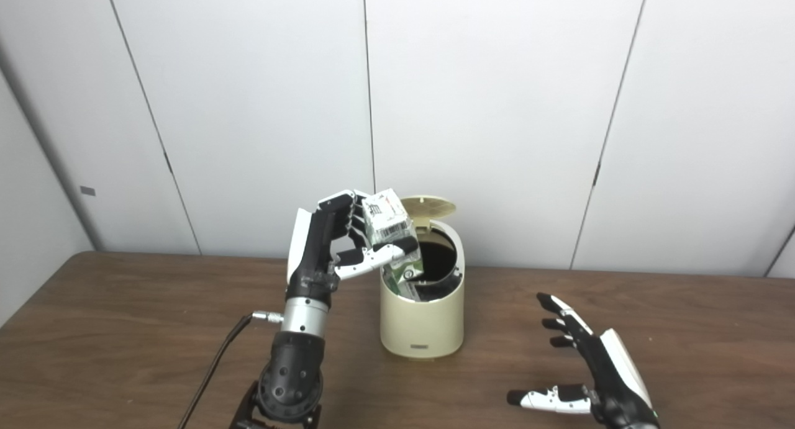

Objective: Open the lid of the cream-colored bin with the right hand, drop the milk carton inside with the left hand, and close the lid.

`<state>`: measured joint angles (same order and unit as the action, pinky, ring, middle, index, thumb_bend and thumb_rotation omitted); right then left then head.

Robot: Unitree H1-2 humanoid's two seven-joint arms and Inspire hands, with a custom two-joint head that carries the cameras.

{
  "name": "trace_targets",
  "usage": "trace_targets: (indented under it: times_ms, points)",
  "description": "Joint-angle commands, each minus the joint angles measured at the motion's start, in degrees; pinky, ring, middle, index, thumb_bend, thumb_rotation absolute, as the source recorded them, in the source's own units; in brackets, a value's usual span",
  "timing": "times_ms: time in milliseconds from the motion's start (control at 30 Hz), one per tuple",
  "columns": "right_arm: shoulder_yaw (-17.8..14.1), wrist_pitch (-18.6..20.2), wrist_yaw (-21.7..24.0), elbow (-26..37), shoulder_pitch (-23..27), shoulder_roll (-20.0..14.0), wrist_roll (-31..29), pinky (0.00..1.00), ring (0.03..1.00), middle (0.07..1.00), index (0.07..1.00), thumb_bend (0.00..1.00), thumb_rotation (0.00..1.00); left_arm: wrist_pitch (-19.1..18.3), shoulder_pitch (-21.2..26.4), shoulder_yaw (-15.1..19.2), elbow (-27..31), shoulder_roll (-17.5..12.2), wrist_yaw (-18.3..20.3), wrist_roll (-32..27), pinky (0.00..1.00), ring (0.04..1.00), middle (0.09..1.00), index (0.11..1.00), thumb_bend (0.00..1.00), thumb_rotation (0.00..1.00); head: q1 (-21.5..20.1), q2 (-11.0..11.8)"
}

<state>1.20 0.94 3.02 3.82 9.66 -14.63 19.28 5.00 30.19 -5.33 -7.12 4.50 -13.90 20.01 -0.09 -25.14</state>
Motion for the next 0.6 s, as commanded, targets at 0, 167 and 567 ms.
trace_targets:
  times_ms: [0,167,567]
  points:
    - [-0.2,-2.2,-1.4,2.1,1.3,-0.2,0.4,0.72,0.818,0.889,0.883,0.80,0.08,4.5,4.4,-0.1,-0.3,0.6,-1.1,-0.4,0.21,0.306,0.425,0.507,0.52,0.00,0.0,-0.1]
    - [0.1,-2.4,-1.6,2.1,1.3,0.0,0.3,0.72,0.818,0.891,0.884,0.80,0.09,7.1,5.6,-0.2,-3.7,0.7,-2.3,0.2,0.21,0.304,0.422,0.510,0.52,0.00,-0.6,-0.4]
    - [0.7,-1.6,-1.8,3.5,0.9,1.4,1.2,0.73,0.824,0.894,0.889,0.79,0.16,16.6,8.5,0.2,-13.9,0.6,-8.3,2.1,0.22,0.305,0.420,0.509,0.52,0.00,-1.5,-0.7]
